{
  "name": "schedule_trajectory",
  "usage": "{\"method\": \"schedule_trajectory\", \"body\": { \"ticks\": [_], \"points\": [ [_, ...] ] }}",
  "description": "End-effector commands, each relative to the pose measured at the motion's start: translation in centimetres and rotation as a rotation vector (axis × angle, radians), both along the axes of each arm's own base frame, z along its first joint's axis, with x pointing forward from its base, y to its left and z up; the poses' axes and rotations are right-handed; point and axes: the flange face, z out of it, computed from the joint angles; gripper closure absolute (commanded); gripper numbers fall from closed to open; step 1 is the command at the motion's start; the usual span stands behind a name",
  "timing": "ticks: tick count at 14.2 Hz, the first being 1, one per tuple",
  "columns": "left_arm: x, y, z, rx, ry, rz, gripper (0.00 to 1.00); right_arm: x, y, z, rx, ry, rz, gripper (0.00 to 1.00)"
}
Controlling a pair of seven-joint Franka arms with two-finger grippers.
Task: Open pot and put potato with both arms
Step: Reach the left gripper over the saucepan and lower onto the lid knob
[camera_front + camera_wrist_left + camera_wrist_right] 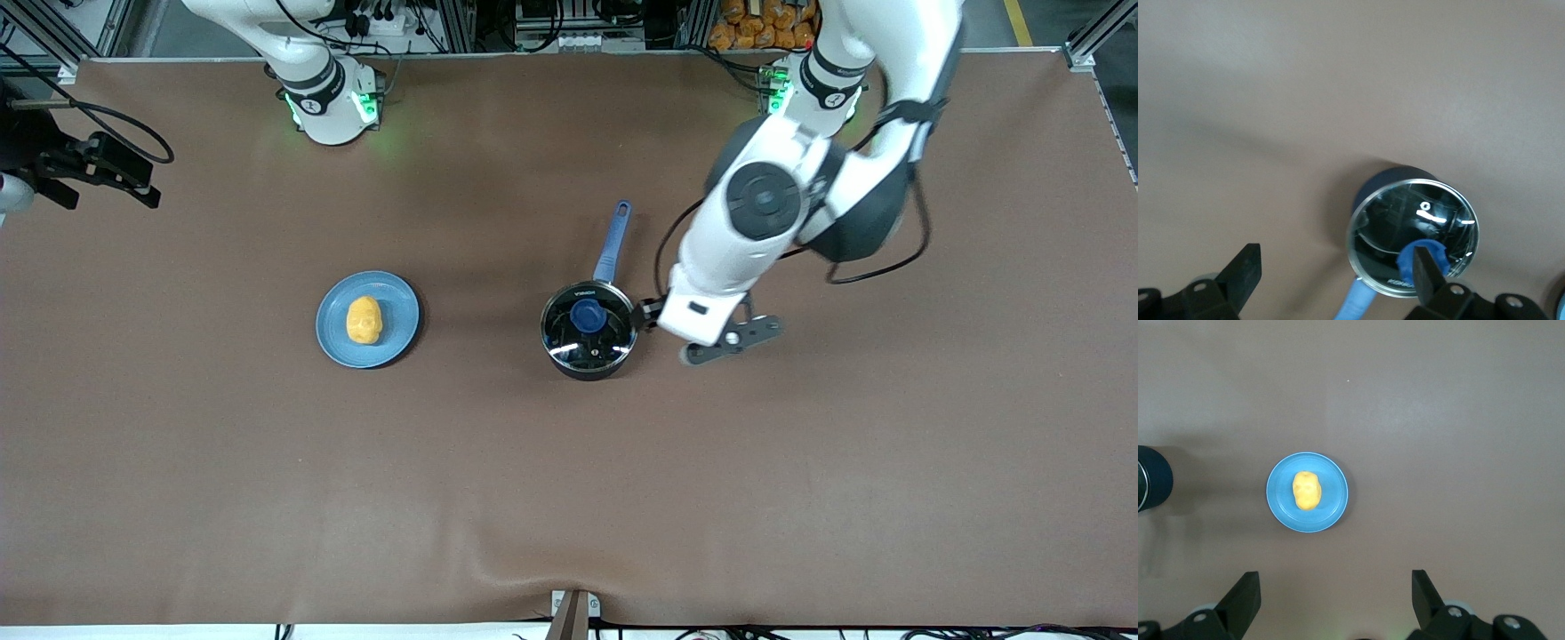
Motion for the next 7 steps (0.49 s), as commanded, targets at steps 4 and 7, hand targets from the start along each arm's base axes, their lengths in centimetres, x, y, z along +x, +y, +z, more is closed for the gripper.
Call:
{"method": "schedule_trajectory", "body": {
  "ticks": [4, 7],
  "points": [
    [-1.8, -6.4, -6.1, 0.008, -0.009, 0.065, 0.0, 0.2, -0.3, 0.0, 0.017, 0.009, 0.007, 0.0],
    [-3.8, -9.1, -7.9, 0.025, -0.009, 0.069, 0.0, 0.2, -0.3, 0.0, 0.017, 0.009, 0.007, 0.0]
  ]
}}
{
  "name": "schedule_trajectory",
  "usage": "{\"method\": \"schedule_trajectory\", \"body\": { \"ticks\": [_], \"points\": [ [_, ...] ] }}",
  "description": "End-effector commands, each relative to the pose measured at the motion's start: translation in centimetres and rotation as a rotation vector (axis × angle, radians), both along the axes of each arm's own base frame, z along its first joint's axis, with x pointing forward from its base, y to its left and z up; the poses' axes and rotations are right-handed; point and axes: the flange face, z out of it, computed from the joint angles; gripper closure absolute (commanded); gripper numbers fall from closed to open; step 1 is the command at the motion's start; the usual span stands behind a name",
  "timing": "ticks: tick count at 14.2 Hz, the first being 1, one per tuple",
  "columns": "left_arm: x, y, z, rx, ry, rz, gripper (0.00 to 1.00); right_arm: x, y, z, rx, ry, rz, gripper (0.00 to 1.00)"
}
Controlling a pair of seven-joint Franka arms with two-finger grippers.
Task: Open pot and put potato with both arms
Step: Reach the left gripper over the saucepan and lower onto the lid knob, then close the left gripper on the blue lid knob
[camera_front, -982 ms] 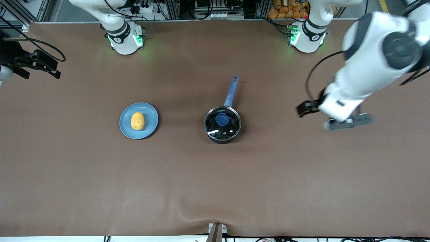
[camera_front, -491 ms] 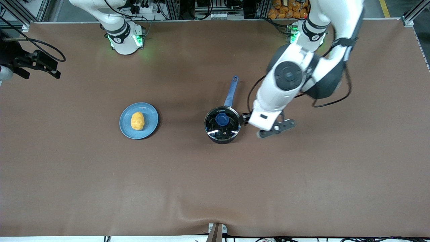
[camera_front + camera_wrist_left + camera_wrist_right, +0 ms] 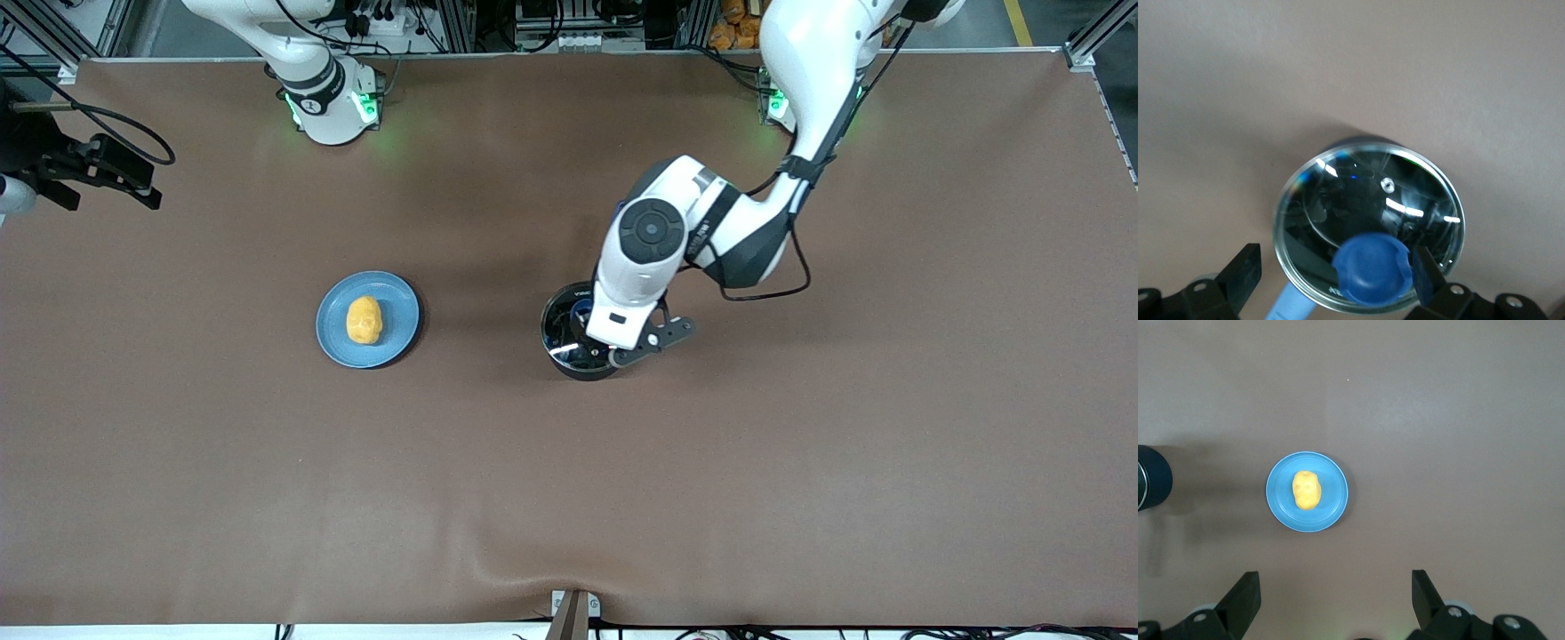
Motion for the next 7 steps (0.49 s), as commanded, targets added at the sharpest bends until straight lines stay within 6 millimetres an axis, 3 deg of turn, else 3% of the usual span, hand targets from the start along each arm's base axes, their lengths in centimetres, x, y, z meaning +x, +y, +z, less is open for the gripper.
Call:
{"method": "schedule_trajectory", "body": {
  "ticks": [1, 7],
  "points": [
    [-0.7, -1.7, -0.5, 0.029, -0.036, 0.001, 0.0, 0.1, -0.3, 0.1, 0.017, 0.005, 0.007, 0.0],
    [-1.6, -2.9, -3.1, 0.056, -0.029, -0.017, 0.0, 0.2, -0.3, 0.0, 0.017, 0.007, 0.007, 0.0]
  ]
}}
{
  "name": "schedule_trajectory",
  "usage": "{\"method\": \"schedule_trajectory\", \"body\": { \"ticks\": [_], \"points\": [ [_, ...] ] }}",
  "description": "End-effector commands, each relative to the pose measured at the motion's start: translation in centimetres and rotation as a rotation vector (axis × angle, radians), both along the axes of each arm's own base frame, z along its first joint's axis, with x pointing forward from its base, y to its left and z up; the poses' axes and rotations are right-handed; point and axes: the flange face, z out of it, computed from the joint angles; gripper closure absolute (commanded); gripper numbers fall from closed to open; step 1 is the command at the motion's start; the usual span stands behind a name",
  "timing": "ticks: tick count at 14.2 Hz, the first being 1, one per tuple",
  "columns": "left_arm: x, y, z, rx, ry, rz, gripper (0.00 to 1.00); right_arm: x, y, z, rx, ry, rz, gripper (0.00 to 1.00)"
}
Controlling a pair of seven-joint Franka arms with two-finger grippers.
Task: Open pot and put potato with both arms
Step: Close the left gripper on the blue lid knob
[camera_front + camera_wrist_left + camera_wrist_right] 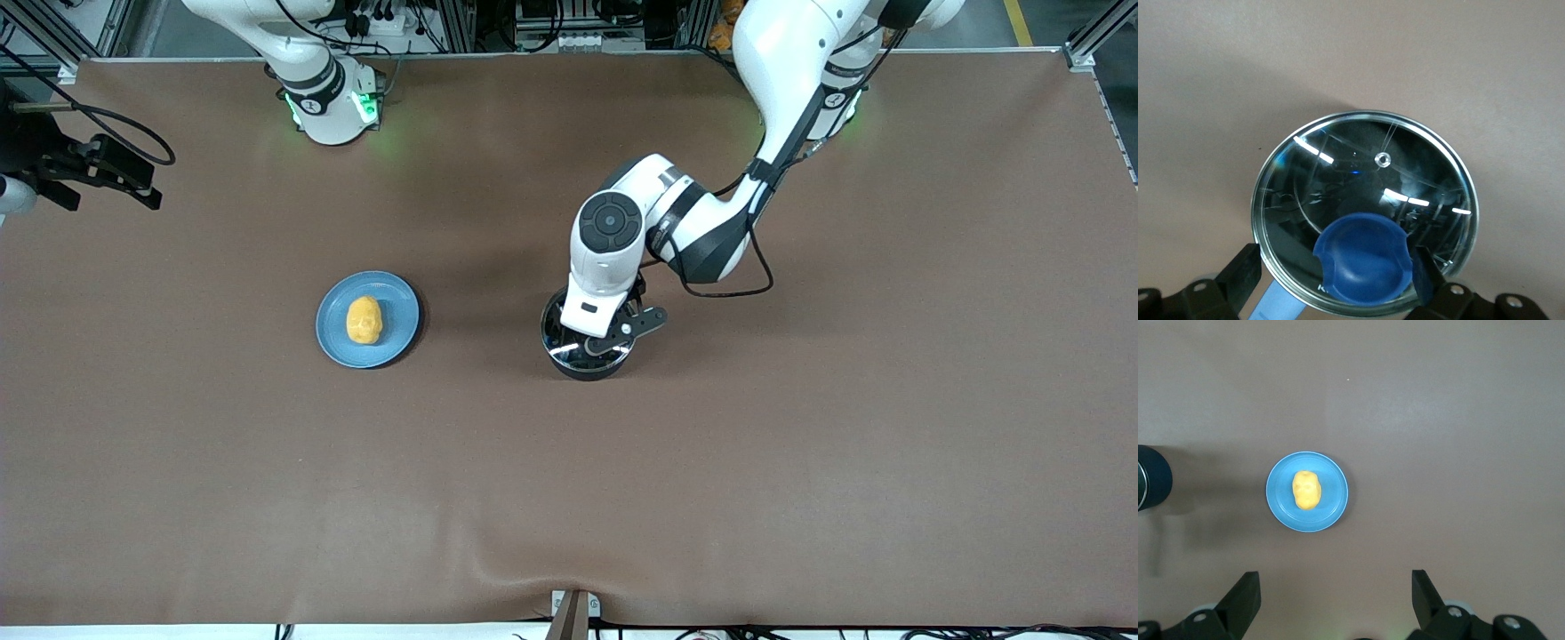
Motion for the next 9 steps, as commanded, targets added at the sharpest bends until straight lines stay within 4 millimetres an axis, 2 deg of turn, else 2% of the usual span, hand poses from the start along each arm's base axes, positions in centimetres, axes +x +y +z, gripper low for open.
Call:
{"method": "schedule_trajectory", "body": {
  "ticks": [1, 5, 9],
  "points": [
    [0.04, -0.88, -0.48, 0.016, -0.026, 0.016, 0.0, 0.08, -0.31, 0.1, 0.017, 0.006, 0.007, 0.0],
    [-0.33, -1.31, -0.85, 0.018, -0.023, 0.014, 0.0, 0.08, -0.31, 0.11, 0.017, 0.006, 0.007, 0.0],
    [-0.2, -1.41, -0.12, 0.01, -0.033, 0.016, 0.0, 0.09, -0.31, 0.12, 0.017, 0.004, 0.007, 0.0]
  ]
}}
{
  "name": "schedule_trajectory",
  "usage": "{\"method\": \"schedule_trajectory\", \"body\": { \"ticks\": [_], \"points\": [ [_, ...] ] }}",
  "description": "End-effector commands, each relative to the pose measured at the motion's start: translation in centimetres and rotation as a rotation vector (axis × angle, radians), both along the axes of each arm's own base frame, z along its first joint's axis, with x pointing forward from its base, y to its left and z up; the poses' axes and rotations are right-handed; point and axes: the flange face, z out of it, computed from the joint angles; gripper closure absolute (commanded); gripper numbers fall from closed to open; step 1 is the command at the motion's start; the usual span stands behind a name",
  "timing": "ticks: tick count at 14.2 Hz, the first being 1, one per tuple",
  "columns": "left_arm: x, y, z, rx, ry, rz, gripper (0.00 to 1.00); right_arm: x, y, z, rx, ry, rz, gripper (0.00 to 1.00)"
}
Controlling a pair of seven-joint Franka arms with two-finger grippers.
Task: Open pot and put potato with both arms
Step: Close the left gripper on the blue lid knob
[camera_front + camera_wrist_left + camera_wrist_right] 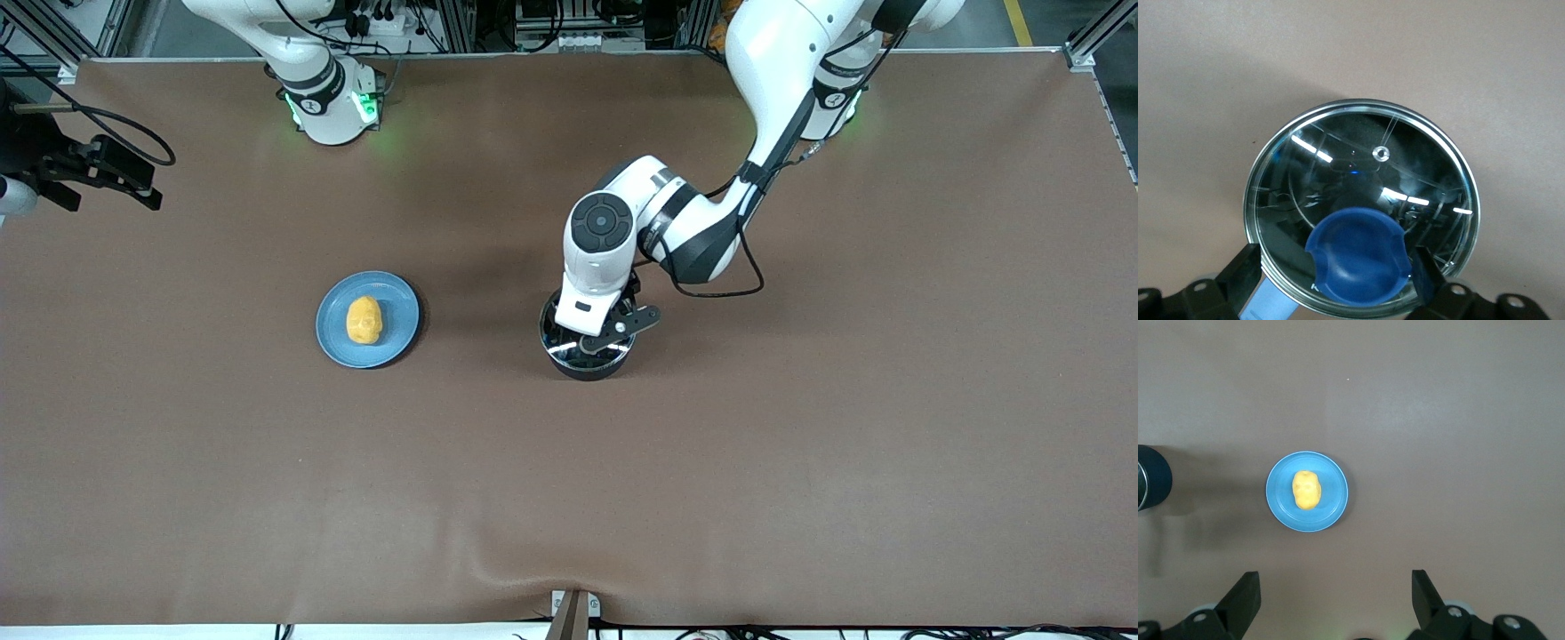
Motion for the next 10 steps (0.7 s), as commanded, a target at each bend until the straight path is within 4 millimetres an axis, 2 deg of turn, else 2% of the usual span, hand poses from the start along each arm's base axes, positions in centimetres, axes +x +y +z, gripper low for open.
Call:
{"method": "schedule_trajectory", "body": {
  "ticks": [1, 10],
  "points": [
    [0.3, -0.6, 0.1, 0.009, -0.029, 0.013, 0.0, 0.1, -0.3, 0.2, 0.017, 0.003, 0.007, 0.0],
    [0.4, -0.6, -1.1, 0.012, -0.024, 0.013, 0.0, 0.1, -0.2, 0.1, 0.018, 0.005, 0.008, 0.0]
  ]
}}
